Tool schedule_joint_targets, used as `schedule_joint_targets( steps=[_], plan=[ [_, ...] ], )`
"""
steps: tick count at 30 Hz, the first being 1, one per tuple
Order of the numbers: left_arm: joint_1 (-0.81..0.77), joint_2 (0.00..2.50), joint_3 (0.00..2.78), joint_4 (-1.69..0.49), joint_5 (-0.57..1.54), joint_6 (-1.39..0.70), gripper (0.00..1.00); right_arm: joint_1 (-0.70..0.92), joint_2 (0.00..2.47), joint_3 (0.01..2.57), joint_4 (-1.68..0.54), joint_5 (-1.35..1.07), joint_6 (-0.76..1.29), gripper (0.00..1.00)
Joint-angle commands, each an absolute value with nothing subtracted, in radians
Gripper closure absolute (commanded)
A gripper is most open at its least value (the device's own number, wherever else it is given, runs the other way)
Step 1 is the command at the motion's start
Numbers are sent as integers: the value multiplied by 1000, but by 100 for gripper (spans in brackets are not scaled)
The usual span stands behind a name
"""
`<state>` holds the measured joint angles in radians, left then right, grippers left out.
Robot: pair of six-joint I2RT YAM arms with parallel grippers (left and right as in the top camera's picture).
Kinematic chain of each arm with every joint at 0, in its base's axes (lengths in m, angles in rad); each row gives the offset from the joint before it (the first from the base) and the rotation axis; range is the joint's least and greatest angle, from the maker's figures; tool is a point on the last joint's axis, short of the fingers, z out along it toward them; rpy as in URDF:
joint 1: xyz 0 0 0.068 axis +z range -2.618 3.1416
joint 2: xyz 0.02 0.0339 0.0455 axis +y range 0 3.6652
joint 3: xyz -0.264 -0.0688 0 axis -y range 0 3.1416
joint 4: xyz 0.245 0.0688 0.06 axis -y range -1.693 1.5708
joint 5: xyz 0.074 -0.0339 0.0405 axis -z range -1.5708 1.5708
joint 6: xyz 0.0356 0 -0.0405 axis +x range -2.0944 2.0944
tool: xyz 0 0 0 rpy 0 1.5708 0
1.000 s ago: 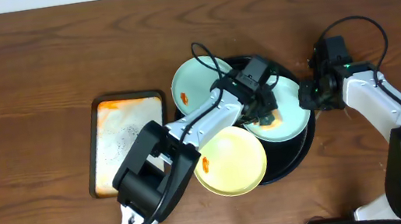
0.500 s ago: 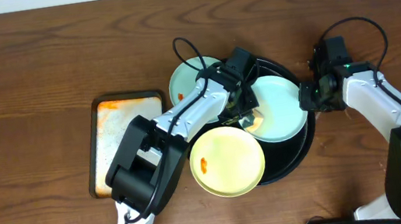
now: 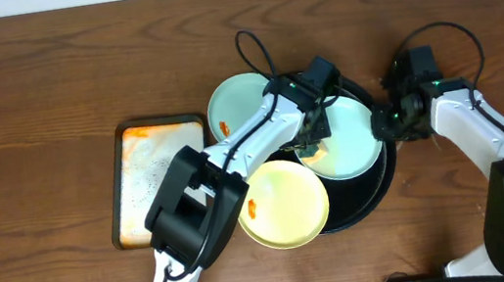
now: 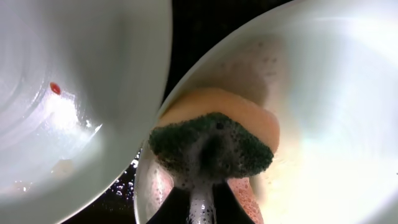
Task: Clean dirty plates on tray and stack at the side
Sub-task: 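Scrub the stained green plate with the sponge while right gripper holds it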
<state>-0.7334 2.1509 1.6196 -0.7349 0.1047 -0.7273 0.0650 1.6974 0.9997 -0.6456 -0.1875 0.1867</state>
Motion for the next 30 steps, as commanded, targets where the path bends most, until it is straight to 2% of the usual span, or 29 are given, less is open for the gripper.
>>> schedule_joint_targets(
  steps=[1, 9, 15, 19, 23, 30],
  plan=[
    [-733, 2164, 1646, -746, 47, -699, 93, 73, 1702, 1011, -648, -281, 127, 68],
    [-733, 2164, 1646, -754, 36, -699, 92, 73, 1702, 976, -646, -213, 218, 75],
    [-733, 2164, 1646, -754, 36, -699, 93, 73, 1702, 891, -530, -163, 304, 80],
    [-733, 2164, 1646, -754, 36, -699, 93, 73, 1702, 873, -503, -164, 307, 80],
    [-733, 2164, 1646, -753, 35, -699, 93, 71, 1692, 881, -499, -286, 200, 76],
    [-733, 2164, 1646, -750, 35, -699, 93, 46, 1650, 951, -594, -295, 197, 76]
  ],
)
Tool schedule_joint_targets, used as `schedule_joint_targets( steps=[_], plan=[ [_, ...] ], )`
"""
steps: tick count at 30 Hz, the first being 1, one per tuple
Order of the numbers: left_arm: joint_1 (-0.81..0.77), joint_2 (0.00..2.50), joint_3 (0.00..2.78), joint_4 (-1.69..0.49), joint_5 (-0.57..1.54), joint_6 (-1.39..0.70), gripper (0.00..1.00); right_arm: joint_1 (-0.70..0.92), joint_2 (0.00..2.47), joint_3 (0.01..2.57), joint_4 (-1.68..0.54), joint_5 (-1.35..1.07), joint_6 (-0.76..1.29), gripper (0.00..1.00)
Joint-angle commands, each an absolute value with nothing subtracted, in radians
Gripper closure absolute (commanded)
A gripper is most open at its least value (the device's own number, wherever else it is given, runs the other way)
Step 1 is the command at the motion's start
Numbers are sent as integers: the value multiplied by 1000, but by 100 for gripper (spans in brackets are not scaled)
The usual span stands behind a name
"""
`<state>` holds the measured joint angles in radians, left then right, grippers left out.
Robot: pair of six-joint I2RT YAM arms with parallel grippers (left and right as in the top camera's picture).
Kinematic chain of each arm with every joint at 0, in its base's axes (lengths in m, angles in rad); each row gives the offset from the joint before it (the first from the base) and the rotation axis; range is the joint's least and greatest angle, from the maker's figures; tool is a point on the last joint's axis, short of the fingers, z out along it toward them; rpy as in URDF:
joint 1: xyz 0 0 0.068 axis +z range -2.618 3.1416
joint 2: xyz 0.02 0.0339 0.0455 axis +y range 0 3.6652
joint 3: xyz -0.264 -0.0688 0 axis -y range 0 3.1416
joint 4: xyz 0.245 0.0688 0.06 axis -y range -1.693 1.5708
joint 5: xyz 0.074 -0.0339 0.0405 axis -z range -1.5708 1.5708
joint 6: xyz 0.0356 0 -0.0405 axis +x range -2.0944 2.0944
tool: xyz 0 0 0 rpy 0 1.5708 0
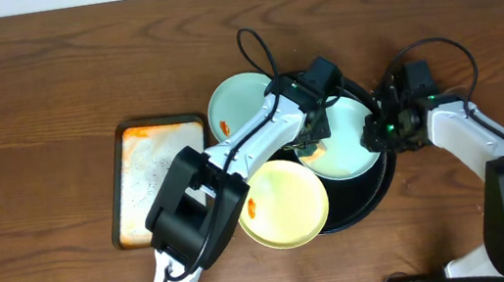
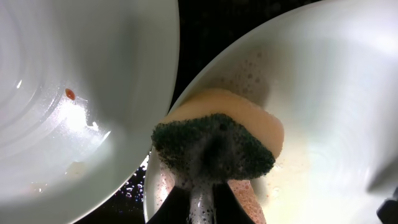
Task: Clean dirty plates on tray and stack at the side
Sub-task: 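Scrub the stained green plate with the sponge while right gripper holds it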
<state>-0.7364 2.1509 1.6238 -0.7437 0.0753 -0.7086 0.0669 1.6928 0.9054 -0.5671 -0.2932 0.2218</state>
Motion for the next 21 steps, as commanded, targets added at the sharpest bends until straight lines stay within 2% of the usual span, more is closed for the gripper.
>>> schedule_joint_targets(
  steps=[1, 8, 15, 21],
  plan=[
    [-733, 2164, 1646, -749, 35, -699, 93, 41, 1634, 964, -614, -288, 192, 76],
    [-733, 2164, 1646, -747, 36, -699, 93, 33, 1594, 974, -685, -206, 194, 73],
    [-733, 2164, 1646, -747, 36, -699, 92, 34, 1682, 909, -613, -167, 216, 73],
    [-733, 2164, 1646, -748, 36, -698, 93, 34, 1772, 894, -529, -205, 232, 80]
  ],
)
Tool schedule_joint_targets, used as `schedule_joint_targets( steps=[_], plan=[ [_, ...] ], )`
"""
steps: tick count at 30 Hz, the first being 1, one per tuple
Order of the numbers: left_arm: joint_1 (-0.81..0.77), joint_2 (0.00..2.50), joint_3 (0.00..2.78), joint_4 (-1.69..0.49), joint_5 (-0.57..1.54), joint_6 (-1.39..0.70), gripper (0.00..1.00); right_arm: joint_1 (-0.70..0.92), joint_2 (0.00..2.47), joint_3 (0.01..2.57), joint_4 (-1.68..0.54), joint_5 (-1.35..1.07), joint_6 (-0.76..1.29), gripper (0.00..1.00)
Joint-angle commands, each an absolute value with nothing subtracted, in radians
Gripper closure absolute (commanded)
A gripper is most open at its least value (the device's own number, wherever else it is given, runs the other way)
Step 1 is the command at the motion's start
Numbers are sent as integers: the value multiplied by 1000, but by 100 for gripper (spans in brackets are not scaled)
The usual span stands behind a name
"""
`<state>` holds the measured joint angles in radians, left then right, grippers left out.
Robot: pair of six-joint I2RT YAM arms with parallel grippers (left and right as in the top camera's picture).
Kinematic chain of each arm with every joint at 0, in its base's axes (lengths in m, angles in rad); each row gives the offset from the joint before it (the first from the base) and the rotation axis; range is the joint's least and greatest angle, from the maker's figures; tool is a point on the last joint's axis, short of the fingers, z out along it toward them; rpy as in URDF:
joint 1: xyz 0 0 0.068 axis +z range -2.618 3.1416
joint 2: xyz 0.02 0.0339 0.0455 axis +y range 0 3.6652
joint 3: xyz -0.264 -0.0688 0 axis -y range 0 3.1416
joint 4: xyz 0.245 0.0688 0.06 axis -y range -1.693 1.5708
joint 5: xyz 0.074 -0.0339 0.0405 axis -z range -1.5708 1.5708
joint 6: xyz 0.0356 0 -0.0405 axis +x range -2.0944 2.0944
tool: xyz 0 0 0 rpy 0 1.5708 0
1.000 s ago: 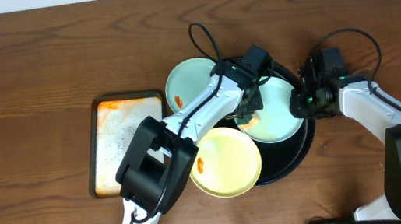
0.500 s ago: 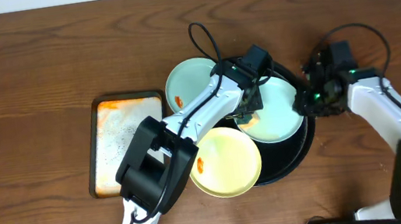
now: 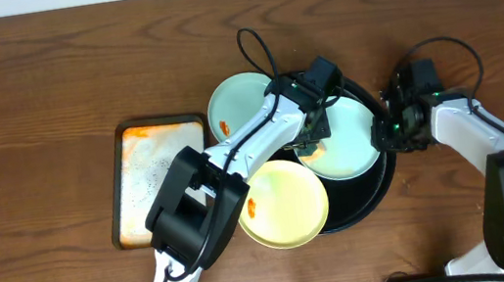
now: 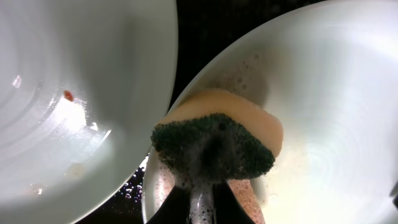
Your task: Clean dirty plates on tray and stack at the side
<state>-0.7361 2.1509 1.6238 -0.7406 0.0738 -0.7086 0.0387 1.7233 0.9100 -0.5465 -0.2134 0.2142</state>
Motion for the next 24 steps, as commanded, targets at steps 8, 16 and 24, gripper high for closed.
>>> schedule_joint_targets(
  steps=[8, 16, 24],
  plan=[
    [-733, 2162, 1668, -771, -17, -625, 93, 31, 1771, 896, -489, -206, 231, 99],
    [-730, 2116, 1720, -830, -65, -594, 93, 31, 1746, 901, -489, -101, 258, 99],
    [-723, 2080, 1720, -879, -65, -580, 92, 32, 1567, 901, -511, -42, 220, 99]
  ],
)
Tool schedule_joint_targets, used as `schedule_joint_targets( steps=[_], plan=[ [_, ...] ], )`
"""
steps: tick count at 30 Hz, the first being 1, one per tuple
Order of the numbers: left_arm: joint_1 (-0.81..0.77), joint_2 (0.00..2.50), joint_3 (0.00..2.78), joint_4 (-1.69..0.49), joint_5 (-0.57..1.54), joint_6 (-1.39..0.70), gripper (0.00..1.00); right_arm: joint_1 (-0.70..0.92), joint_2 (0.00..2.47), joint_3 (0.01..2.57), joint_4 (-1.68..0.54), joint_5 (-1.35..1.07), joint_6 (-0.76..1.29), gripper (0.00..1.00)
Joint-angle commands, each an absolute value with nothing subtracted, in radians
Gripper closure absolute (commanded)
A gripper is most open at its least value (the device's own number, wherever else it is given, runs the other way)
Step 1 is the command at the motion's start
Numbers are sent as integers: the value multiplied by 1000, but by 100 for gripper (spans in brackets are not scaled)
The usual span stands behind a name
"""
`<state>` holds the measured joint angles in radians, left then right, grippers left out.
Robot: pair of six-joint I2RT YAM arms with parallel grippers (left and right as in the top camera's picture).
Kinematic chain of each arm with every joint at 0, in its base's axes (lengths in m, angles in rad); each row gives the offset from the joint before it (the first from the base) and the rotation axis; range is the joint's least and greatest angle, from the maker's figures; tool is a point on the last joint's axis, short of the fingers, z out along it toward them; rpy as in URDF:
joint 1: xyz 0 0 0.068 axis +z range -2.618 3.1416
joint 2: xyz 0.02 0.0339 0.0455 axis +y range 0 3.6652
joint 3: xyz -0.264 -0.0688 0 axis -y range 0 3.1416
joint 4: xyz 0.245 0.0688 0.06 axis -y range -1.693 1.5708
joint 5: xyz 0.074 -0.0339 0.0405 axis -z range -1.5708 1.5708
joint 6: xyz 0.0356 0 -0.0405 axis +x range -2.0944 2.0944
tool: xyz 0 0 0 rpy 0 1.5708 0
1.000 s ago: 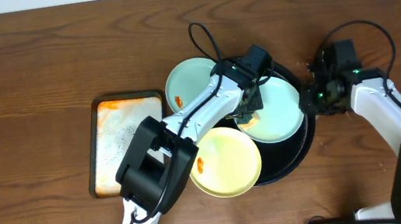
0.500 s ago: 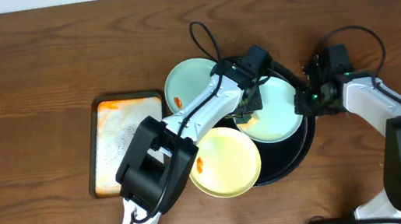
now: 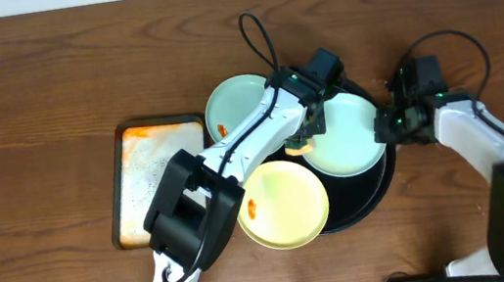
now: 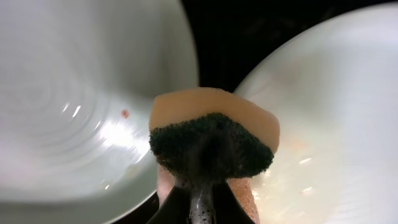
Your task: Clean dirty plates on tray and stack at the side
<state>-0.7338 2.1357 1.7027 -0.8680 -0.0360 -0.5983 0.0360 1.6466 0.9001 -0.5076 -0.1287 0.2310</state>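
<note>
My left gripper (image 4: 200,205) is shut on a soapy sponge (image 4: 214,140), peach with a dark green scouring face. The sponge hangs over the dark gap between two pale green plates. The left plate (image 4: 74,93) carries a small red speck, and the right plate (image 4: 336,124) looks wet and shiny. From overhead, the sponge (image 3: 299,144) is at the left rim of the right plate (image 3: 343,138), which lies in a round black tray (image 3: 381,182). My right gripper (image 3: 389,126) sits at that plate's right rim; its jaws are not visible.
The stained green plate (image 3: 235,107) leans on the black tray's upper left edge. A yellow plate (image 3: 286,203) with an orange smear overlaps the tray's lower left. A rectangular baking tray (image 3: 154,179) with orange residue lies to the left.
The sponge was pressed on the foamy left edge of the right plate. Now it sits further left, over the gap between the plates. The right gripper shifted slightly upward.
The sponge stayed pressed on the right plate's left part through all three earlier moments, with suds around it. The right gripper was nearer the plate's rim 1.5 s ago, then drew back a little. Now the sponge is off that spot, between both green plates.
</note>
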Motion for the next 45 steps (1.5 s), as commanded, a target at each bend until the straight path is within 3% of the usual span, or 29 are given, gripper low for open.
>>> schedule_joint_targets(
  steps=[1, 11, 19, 30, 38, 45],
  plan=[
    [-720, 2073, 1720, -882, -65, -580, 92, 34, 1544, 901, -518, -27, 220, 99],
    [-677, 1886, 1720, -917, -65, -570, 93, 122, 1325, 901, -593, 176, 220, 99],
    [-604, 1794, 1720, -1021, -64, -537, 93, 320, 1186, 901, -640, 485, 184, 99],
    [-337, 1686, 1704, -1293, -65, -460, 93, 542, 1167, 901, -661, 814, 87, 99],
    [-112, 1500, 1513, -1248, -21, -401, 93, 599, 1167, 902, -554, 917, -138, 99],
    [-81, 1451, 1309, -1124, 0, -385, 93, 637, 1167, 901, -478, 1007, -311, 99]
  ],
)
